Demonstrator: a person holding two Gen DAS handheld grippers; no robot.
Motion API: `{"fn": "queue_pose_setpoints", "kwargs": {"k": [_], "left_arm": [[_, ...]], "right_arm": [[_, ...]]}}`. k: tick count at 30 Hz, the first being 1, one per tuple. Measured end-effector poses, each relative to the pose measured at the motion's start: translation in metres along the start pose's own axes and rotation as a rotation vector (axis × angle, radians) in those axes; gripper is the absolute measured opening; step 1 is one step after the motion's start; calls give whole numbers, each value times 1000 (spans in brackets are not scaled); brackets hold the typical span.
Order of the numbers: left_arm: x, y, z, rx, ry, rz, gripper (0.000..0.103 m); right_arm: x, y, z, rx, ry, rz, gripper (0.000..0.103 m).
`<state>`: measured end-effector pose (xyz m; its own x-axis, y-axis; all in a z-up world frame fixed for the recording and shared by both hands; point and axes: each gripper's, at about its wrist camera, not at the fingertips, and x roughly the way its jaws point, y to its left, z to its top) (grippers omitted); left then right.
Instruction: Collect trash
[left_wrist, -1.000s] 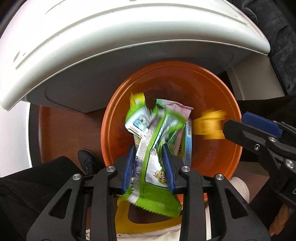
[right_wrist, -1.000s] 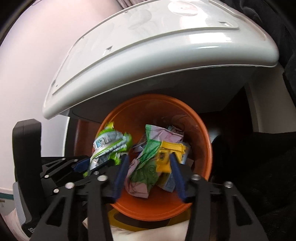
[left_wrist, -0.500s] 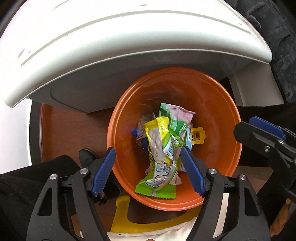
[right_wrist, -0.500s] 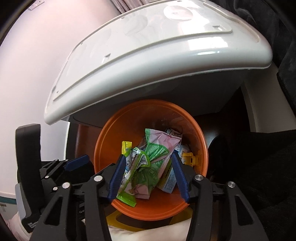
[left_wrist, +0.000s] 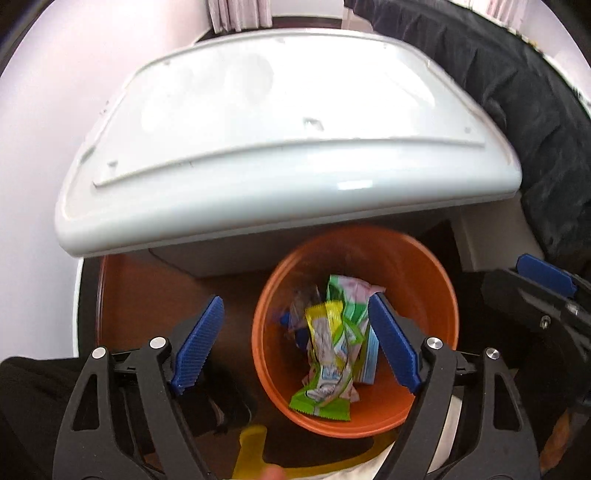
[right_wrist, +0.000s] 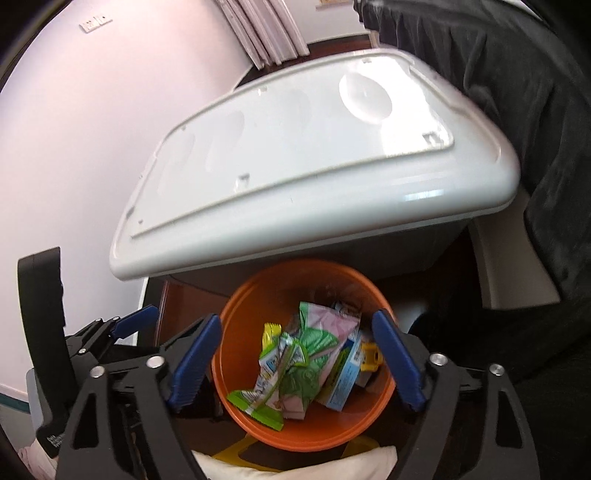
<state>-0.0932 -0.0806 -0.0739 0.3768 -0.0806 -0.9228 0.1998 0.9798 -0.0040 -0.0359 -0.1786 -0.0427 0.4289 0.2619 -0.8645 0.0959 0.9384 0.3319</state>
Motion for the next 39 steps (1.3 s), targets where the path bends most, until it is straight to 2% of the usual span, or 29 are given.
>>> {"fn": "queue_pose_setpoints", "kwargs": {"k": [2, 4, 12, 20, 25, 32, 36, 39], "left_arm": [[-8, 1, 6, -9, -28, 2, 80], [-16, 3, 14, -15, -61, 10, 84], [-50, 11, 48, -7, -202, 41, 89], [-70, 31, 88, -31, -321, 31, 91], [-70, 45, 117, -50, -363, 27, 93], [-69, 66, 155, -62, -438, 79, 93], [-67, 78, 170, -60, -458, 67, 93], [-59, 89, 179, -83, -444, 48, 94]], "right_arm": [[-7, 5, 4, -24, -29, -5, 98], [-14, 13, 8, -56, -61, -13, 98], [-44, 33, 27, -157, -215, -62, 98], [-50, 40, 52, -171, -286, -79, 98], [-43, 45, 64, -188, -302, -107, 98], [-25, 50, 79, -207, -303, -132, 98], [-10, 51, 86, -202, -279, -129, 98], [-2, 50, 89, -198, -266, -131, 98]]}}
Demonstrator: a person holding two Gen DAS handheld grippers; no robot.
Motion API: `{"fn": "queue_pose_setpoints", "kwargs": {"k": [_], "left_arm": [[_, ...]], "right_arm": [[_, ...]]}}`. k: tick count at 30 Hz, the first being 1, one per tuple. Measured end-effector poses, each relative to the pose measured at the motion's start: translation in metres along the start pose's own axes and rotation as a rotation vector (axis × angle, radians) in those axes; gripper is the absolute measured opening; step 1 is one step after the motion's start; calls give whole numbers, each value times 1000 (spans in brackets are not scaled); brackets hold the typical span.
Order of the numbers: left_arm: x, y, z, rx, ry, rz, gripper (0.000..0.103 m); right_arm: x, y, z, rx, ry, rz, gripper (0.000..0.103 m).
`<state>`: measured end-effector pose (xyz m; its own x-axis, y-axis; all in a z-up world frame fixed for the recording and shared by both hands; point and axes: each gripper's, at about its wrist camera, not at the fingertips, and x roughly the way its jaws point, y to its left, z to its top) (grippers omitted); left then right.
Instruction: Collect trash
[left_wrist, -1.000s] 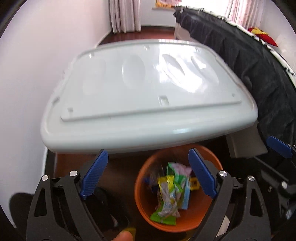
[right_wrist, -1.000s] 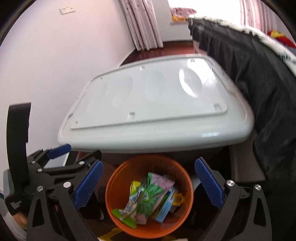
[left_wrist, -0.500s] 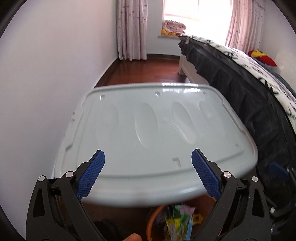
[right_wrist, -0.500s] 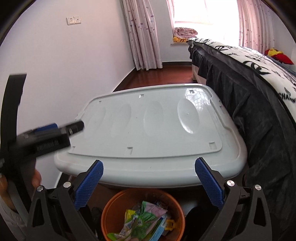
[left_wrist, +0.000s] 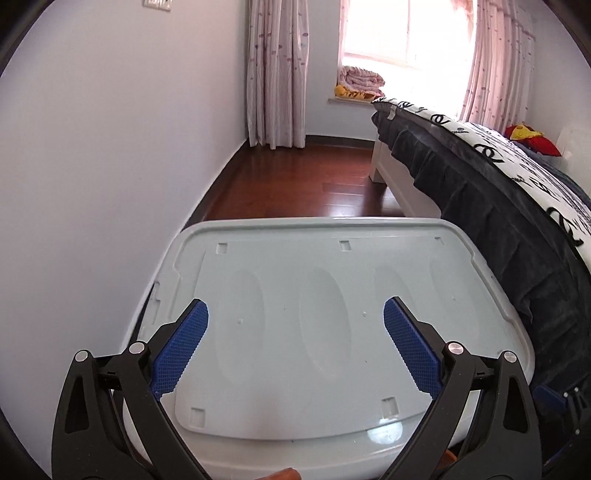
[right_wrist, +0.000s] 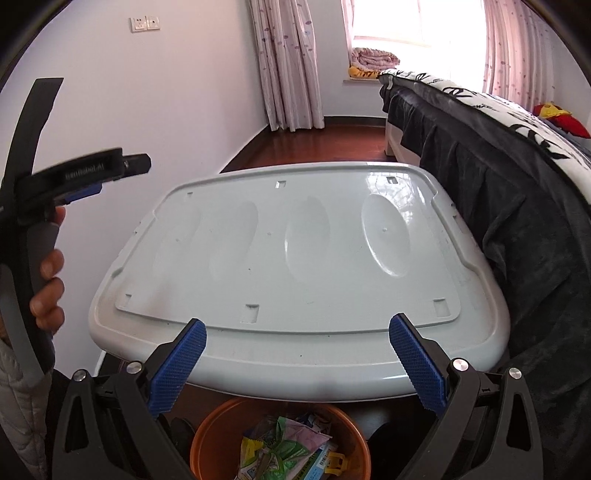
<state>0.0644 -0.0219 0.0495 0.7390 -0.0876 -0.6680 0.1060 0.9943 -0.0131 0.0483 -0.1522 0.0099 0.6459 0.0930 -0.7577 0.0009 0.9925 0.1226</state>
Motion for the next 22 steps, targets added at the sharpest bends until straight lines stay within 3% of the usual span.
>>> {"fn": "queue_pose_setpoints", "kwargs": {"k": [5, 12, 22], "left_arm": [[13, 14, -1, -51, -34, 89, 94], [22, 23, -5, -85, -43, 96, 95], [50, 29, -5, -104, 81, 117, 95]], "right_arm": [[12, 2, 2, 0, 20, -1, 98], [20, 0, 5, 9, 32, -5, 98], [23, -7, 8, 31, 37, -15, 98]]}}
